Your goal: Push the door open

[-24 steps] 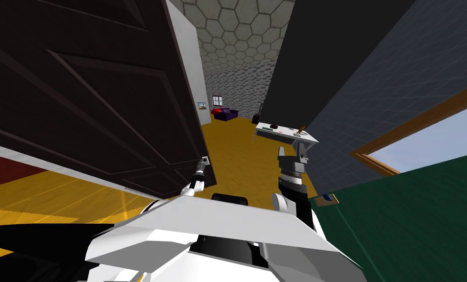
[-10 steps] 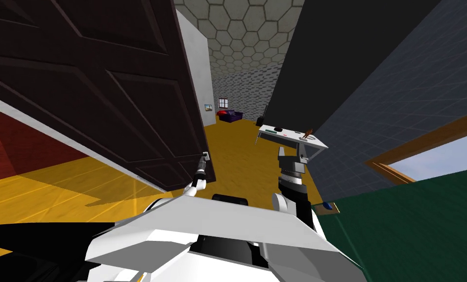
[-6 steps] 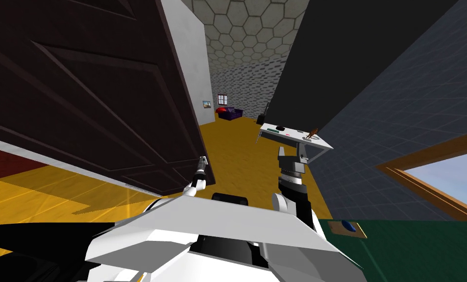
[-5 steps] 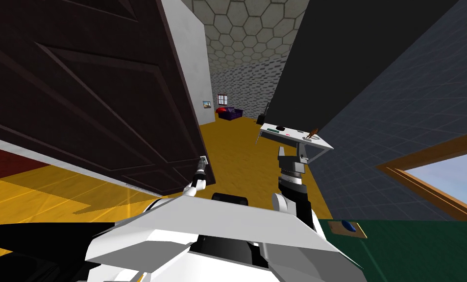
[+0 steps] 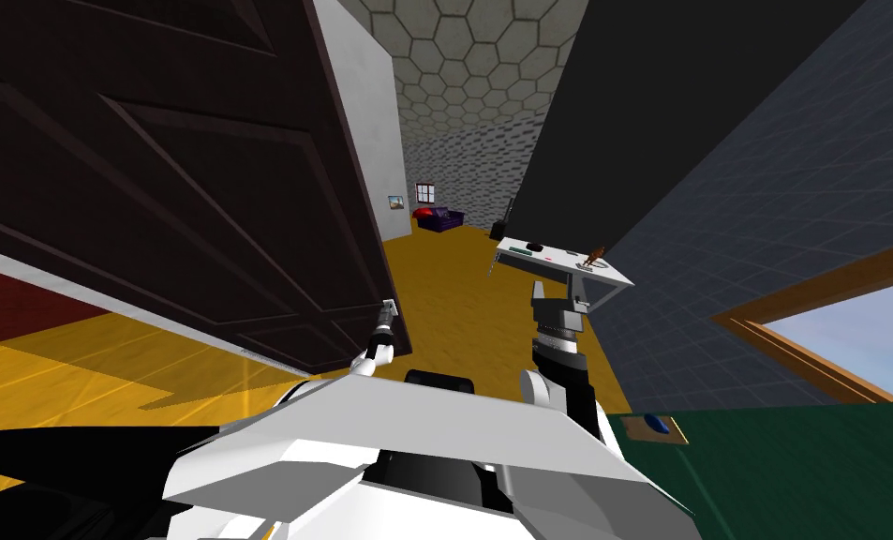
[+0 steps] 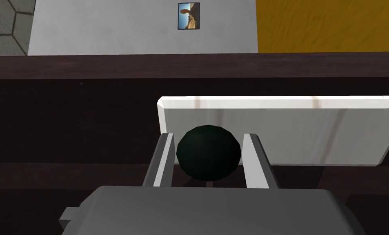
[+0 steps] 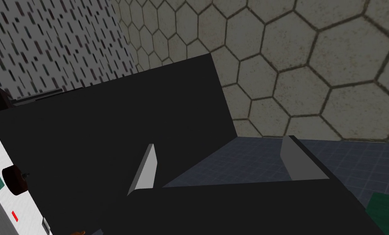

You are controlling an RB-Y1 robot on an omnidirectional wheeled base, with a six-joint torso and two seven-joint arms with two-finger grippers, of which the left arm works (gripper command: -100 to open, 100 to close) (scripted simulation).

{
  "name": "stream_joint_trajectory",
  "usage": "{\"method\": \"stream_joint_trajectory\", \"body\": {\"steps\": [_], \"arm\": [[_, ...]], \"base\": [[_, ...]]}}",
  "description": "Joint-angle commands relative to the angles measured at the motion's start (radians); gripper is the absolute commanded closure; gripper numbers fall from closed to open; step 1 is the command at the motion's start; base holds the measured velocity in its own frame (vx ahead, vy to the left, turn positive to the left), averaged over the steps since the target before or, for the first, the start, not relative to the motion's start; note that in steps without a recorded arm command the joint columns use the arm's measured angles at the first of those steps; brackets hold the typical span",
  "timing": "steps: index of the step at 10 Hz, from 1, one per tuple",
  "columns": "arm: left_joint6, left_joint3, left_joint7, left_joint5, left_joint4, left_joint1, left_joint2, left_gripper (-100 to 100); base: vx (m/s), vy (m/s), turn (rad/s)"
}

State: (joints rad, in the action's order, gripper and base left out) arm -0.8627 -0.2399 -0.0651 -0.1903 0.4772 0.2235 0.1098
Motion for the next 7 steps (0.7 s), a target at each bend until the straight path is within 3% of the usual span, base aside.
{"method": "stream_joint_trajectory", "body": {"steps": [1,5,7], "arm": [[0.001,-0.012,-0.005,-0.008,-0.001,0.000,0.004,100],[0.003,-0.042,-0.016,-0.029,-0.003,0.001,0.013,100],[0.003,-0.042,-0.016,-0.029,-0.003,0.001,0.013,100]], "base": [[0.111,-0.005,0.020],[0.179,-0.007,0.038],[0.112,0.005,0.009]]}}
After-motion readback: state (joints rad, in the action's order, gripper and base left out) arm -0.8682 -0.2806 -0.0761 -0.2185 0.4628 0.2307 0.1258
